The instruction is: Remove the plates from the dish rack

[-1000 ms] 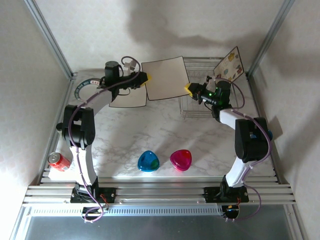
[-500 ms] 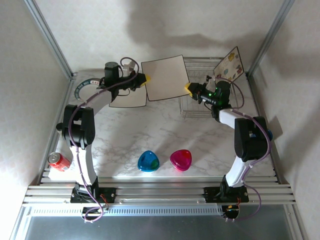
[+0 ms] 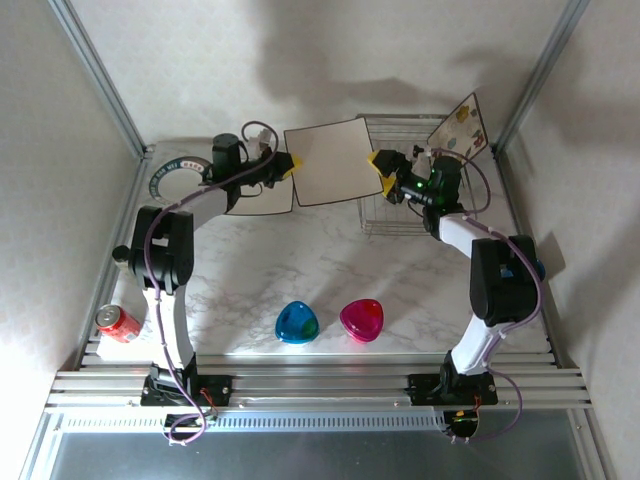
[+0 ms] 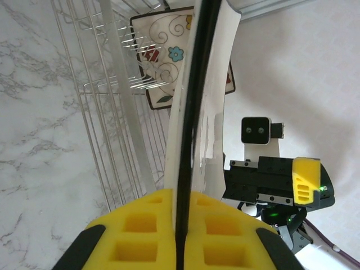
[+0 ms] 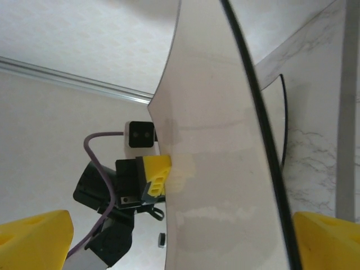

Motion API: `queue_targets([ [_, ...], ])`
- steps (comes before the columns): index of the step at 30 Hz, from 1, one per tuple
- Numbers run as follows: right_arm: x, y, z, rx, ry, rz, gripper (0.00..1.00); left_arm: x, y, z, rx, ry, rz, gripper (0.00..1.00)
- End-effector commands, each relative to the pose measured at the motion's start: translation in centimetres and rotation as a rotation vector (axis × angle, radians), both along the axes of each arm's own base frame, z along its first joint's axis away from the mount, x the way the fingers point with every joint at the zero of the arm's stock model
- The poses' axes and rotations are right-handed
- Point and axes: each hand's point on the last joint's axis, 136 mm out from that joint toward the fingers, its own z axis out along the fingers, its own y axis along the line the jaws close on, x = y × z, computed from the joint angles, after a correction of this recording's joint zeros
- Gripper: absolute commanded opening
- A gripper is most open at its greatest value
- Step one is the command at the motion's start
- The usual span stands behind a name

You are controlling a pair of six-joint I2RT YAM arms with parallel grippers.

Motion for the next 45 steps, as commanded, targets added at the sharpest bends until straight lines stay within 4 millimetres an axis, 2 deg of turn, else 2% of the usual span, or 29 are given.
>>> queue_targets([
  [1,-0.1,-0.6,1.8,-0.094,-0.044,-0.036,0.99,-0.6,0.1,7.8,-0.077,-0.243,-0.053,0.0],
  [6,-0.6,-2.6,1.4,-0.248,-0.011,-0.092,0.99,-0.3,0.4,8.5,-0.099,-0.257,-0.049,0.0],
  [12,-1.2,-5.9,0.6,-0.425,0.045,-0.16,0.99,-0.1,0.9,9.6,-0.12,-0.276,-0.041,0.0],
  [14,-1.5,-7.3,0.7,-0.517,0.057,-0.193,0.99,0.0,1.3,9.9,-0.123,-0.282,-0.025,0.0],
  [18,-2.4,-9.4,2.1,-0.689,0.034,-0.207,0.99,0.4,2.4,10.2,-0.119,-0.278,0.037,0.0],
  [26,-4.0,-13.2,2.8,-1.016,0.088,-0.193,0.99,2.1,7.2,8.9,-0.05,-0.24,0.332,0.0],
  [32,-4.2,-14.7,3.0,-1.13,0.108,-0.189,0.99,2.4,11.2,8.6,-0.017,-0.215,0.554,0.0],
  [40,-4.3,-16.1,0.6,-1.295,0.222,-0.073,0.99,0.9,16.1,7.6,-0.018,-0.17,0.864,0.0],
  [45,-3.9,-16.0,0.6,-1.32,0.218,-0.073,0.99,-1.1,17.9,7.3,-0.036,-0.163,1.011,0.0],
])
